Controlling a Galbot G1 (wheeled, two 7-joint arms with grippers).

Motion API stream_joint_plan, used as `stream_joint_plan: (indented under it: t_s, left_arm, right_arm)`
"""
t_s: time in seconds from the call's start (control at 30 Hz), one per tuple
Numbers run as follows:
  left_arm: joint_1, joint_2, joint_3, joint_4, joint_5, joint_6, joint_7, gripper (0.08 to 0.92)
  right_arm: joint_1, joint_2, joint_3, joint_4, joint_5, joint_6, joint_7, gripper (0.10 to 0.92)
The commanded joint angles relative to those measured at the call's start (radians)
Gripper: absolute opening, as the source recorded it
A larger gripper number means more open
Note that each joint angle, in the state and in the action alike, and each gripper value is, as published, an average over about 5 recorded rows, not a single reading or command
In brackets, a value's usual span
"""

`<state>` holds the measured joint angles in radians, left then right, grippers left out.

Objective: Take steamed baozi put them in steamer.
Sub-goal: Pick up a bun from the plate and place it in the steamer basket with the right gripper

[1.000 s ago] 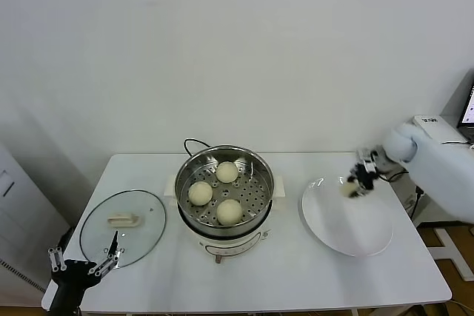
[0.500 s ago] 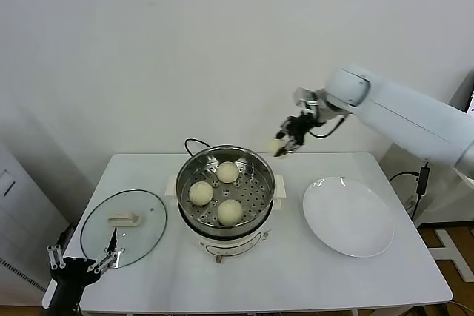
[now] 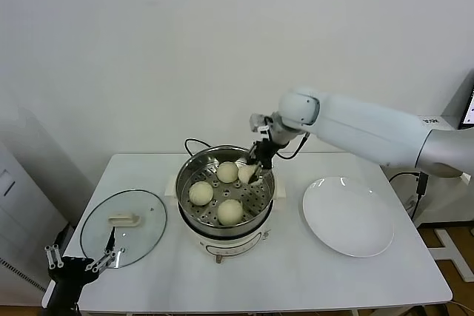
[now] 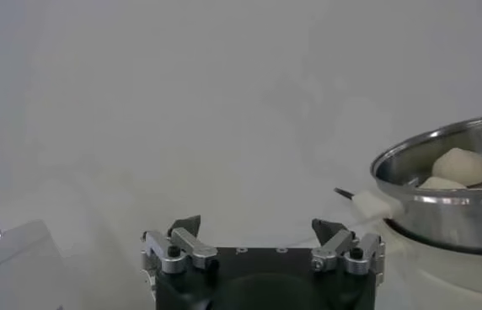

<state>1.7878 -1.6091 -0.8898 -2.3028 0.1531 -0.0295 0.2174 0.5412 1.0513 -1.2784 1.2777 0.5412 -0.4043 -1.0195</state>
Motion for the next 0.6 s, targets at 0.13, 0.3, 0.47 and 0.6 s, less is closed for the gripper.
stream_joint_plan:
  t_s: [0.13, 0.3, 0.47, 0.6]
  left_arm:
    - [-0.005, -0.007, 0.003, 0.001, -0.004, 0.005, 0.0, 0.823]
    - [-0.008, -0.007, 0.007, 0.001, -0.002, 0.007, 0.0, 0.823]
    - [-0.008, -0.003, 0.005, 0.001, -0.002, 0.008, 0.0, 0.823]
    - [-0.007, -0.004, 0.004, 0.001, -0.002, 0.006, 0.0, 0.823]
  right_arm:
    - [-0.041, 0.023, -0.056, 0.006, -0.053, -0.026, 0.033, 0.445]
    - [-0.05, 0.025, -0.054, -0.008, -0.049, -0.025, 0.054, 0.49]
    - [-0.056, 0.029, -0.044, -0.018, -0.053, -0.018, 0.085, 0.616]
    - [-0.059, 0.024, -0.009, -0.021, -0.038, -0.015, 0.095, 0.736]
